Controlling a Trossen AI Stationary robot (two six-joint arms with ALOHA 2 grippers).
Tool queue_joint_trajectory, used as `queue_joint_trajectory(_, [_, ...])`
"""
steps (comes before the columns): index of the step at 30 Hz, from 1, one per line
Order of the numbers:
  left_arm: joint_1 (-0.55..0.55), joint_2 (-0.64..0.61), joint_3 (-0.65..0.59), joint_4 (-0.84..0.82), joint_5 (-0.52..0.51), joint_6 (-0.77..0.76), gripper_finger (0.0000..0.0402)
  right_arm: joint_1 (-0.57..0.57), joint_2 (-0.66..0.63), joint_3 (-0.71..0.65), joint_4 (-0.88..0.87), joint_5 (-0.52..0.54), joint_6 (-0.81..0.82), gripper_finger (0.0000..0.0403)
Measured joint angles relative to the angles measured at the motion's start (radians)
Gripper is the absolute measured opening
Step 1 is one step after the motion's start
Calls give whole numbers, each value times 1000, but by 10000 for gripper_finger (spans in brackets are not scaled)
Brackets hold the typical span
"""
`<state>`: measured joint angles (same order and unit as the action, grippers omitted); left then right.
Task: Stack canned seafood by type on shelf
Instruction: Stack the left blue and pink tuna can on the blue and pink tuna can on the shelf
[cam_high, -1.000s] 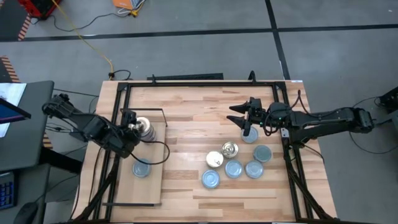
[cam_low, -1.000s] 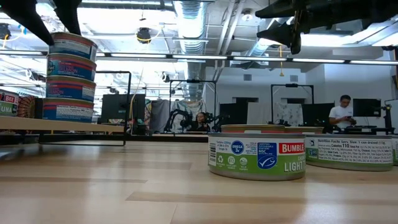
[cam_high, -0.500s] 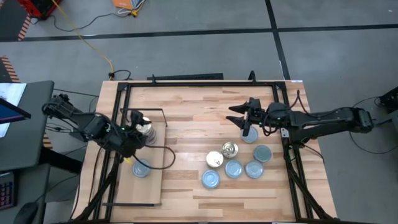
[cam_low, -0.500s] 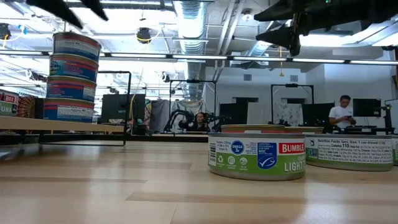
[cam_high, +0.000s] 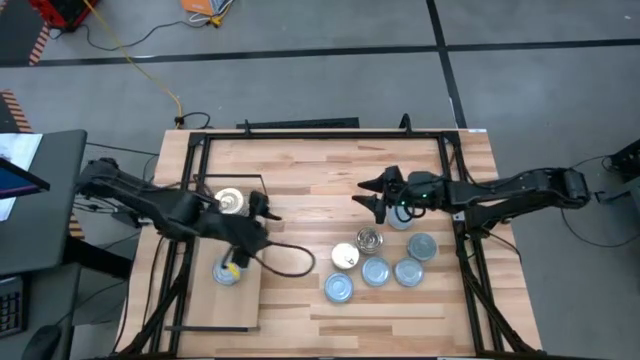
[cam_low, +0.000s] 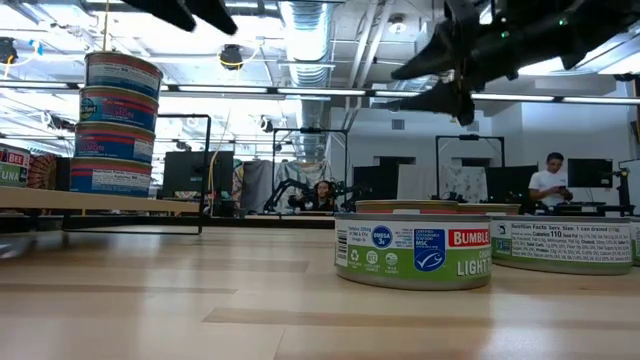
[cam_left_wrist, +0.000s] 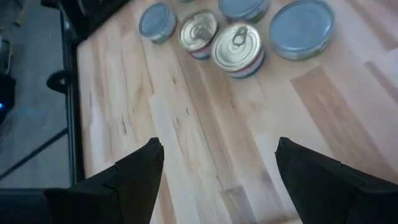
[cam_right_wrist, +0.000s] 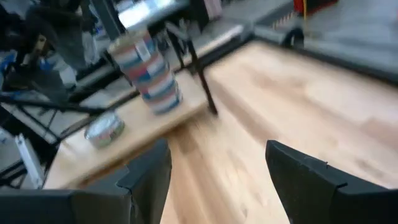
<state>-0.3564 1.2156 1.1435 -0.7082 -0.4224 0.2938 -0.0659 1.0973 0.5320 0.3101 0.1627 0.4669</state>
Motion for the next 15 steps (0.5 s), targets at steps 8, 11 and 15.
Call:
queue_joint_trajectory(8, [60,139,-1,195,264,4,295,-2,74,125,-472,-191,-12,285])
queue_joint_trajectory(11, [88,144,-1,301,362,21,295,10,119,179,-568,-287,-52,285])
queue_joint_trajectory(15, [141,144,-1,390,449,34,295,22,220,257,-645,-309,-98,285])
